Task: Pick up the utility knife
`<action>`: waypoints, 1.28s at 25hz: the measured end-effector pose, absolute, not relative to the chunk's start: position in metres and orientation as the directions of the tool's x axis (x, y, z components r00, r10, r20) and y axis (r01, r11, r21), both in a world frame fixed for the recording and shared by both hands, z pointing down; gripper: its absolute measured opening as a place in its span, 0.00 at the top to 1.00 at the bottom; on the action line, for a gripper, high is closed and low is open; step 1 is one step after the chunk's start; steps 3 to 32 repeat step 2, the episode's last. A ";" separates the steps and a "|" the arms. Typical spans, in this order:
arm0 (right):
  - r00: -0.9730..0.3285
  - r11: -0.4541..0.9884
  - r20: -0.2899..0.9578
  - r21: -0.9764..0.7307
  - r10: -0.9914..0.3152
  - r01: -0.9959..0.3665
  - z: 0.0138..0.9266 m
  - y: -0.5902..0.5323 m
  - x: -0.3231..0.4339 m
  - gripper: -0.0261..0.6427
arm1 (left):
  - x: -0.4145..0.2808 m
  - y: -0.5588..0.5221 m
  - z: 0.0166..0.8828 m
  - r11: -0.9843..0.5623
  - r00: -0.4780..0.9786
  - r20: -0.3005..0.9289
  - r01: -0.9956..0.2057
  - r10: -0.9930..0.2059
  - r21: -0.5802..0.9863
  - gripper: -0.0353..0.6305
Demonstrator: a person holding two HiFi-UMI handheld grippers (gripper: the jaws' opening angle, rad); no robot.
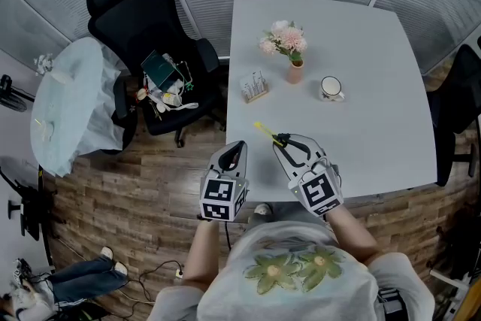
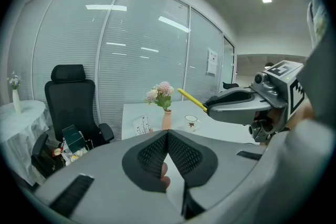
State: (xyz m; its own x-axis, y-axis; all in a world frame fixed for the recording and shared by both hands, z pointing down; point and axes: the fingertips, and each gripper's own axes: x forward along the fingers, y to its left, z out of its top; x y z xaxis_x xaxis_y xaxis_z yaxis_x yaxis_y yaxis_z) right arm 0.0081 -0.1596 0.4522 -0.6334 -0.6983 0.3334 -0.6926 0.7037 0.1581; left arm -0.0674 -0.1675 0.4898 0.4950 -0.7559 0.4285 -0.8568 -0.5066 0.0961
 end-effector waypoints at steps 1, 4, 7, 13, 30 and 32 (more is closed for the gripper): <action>-0.633 0.704 0.333 0.158 -0.698 -0.693 0.452 -0.159 0.009 0.86 | -0.067 -0.167 0.490 -0.507 0.495 0.429 -0.857 -0.756 0.096 0.92; -0.633 0.704 0.333 0.158 -0.698 -0.693 0.452 -0.159 0.009 0.86 | -0.067 -0.167 0.490 -0.507 0.494 0.430 -0.857 -0.756 0.095 0.92; -0.633 0.704 0.333 0.158 -0.698 -0.693 0.452 -0.159 0.009 0.86 | -0.067 -0.167 0.490 -0.507 0.494 0.430 -0.857 -0.756 0.095 0.92; -0.633 0.704 0.333 0.158 -0.698 -0.693 0.452 -0.159 0.009 0.86 | -0.067 -0.167 0.490 -0.507 0.494 0.430 -0.857 -0.756 0.095 0.92; -0.633 0.704 0.333 0.158 -0.698 -0.693 0.452 -0.159 0.009 0.86 | -0.067 -0.167 0.490 -0.507 0.494 0.430 -0.857 -0.756 0.095 0.92; -0.633 0.704 0.333 0.158 -0.698 -0.693 0.452 -0.159 0.009 0.86 | -0.067 -0.167 0.490 -0.507 0.494 0.430 -0.857 -0.756 0.095 0.92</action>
